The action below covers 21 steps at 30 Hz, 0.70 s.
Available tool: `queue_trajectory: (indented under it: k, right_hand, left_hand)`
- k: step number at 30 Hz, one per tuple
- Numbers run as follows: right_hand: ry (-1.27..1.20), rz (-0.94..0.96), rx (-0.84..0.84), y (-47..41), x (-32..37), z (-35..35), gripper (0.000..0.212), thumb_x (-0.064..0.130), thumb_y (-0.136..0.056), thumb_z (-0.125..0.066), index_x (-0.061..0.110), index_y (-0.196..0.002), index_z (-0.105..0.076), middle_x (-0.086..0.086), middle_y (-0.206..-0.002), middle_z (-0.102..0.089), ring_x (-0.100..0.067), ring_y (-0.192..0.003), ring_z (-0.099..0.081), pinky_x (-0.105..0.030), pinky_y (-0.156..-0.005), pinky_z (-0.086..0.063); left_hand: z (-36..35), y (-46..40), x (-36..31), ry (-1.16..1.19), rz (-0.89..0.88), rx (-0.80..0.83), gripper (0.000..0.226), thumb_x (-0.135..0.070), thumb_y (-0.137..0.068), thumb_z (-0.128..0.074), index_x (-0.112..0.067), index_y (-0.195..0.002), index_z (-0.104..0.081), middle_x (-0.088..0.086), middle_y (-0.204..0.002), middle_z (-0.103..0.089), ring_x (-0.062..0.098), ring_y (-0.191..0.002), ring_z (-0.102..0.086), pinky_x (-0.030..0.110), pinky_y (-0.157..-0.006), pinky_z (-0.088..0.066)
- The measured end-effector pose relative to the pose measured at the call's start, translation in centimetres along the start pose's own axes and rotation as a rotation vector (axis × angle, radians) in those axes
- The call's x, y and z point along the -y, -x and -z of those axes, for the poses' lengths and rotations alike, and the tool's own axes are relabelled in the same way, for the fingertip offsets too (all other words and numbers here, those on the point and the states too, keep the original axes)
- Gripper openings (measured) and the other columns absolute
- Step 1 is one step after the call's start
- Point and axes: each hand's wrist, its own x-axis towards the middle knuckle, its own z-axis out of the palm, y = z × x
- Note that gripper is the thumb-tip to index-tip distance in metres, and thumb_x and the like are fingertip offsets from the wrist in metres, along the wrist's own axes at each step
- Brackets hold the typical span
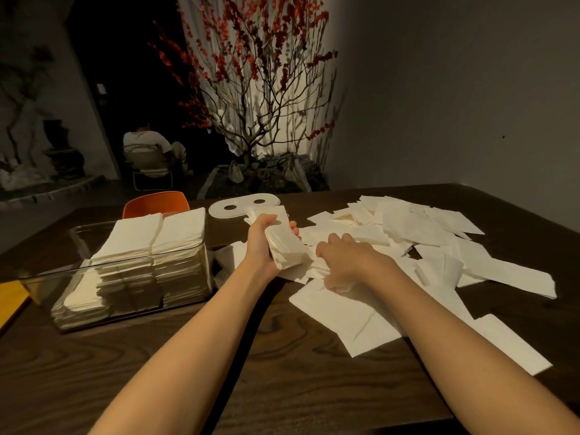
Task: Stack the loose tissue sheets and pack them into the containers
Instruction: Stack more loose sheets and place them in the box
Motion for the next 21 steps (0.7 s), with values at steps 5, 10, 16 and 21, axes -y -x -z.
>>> queue_trajectory:
  k: [5,10,16,21]
  right_hand:
    - [-0.128,-0.108,-0.216,-1.1,-0.8,-0.3,0.022,0.028,-0.094,-0.056,0.023,-0.115,-0.061,-0.002,-0.107,-0.063,-0.016,-0.091,-0.057,-0.029,-0.080,-0.049]
    - [-0.359,-0.207,-0.398,-1.3,-1.6,-0.2,0.018,0.026,-0.098,-0.049,0.023,-0.102,-0.066,-0.004,-0.100,-0.066,-0.021,-0.088,-0.059,-0.032,-0.075,-0.047]
    - [-0.875,-0.262,-0.604,-1.7,-2.1,0.6,0.029,0.027,-0.099,-0.049,0.017,-0.123,-0.062,-0.005,-0.118,-0.064,-0.022,-0.100,-0.057,-0.033,-0.088,-0.050]
    - [-1.406,-0.279,-0.524,-1.4,-2.4,1.3,0.037,0.033,-0.096,-0.055,0.020,-0.131,-0.054,-0.003,-0.126,-0.058,-0.020,-0.108,-0.053,-0.034,-0.091,-0.045]
  left_hand:
    - [0.2,0.0,0.0,-0.028,-0.015,-0.023,0.039,-0.026,-0.087,-0.051,-0.012,-0.124,-0.051,0.010,-0.088,-0.062,0.018,-0.074,-0.058,0.036,-0.080,-0.047]
    - [0.4,-0.1,0.0,-0.008,-0.021,-0.051,0.040,-0.025,-0.087,-0.052,-0.011,-0.124,-0.050,0.010,-0.088,-0.062,0.018,-0.072,-0.058,0.035,-0.077,-0.048]
    - [0.2,0.3,0.0,-0.006,-0.017,-0.076,0.025,-0.026,-0.089,-0.051,-0.007,-0.104,-0.056,0.010,-0.083,-0.060,0.017,-0.069,-0.056,0.033,-0.071,-0.048]
    - [-0.2,0.7,0.2,-0.004,-0.001,-0.086,0.018,-0.025,-0.091,-0.051,-0.009,-0.097,-0.054,0.010,-0.084,-0.058,0.017,-0.071,-0.055,0.032,-0.072,-0.047]
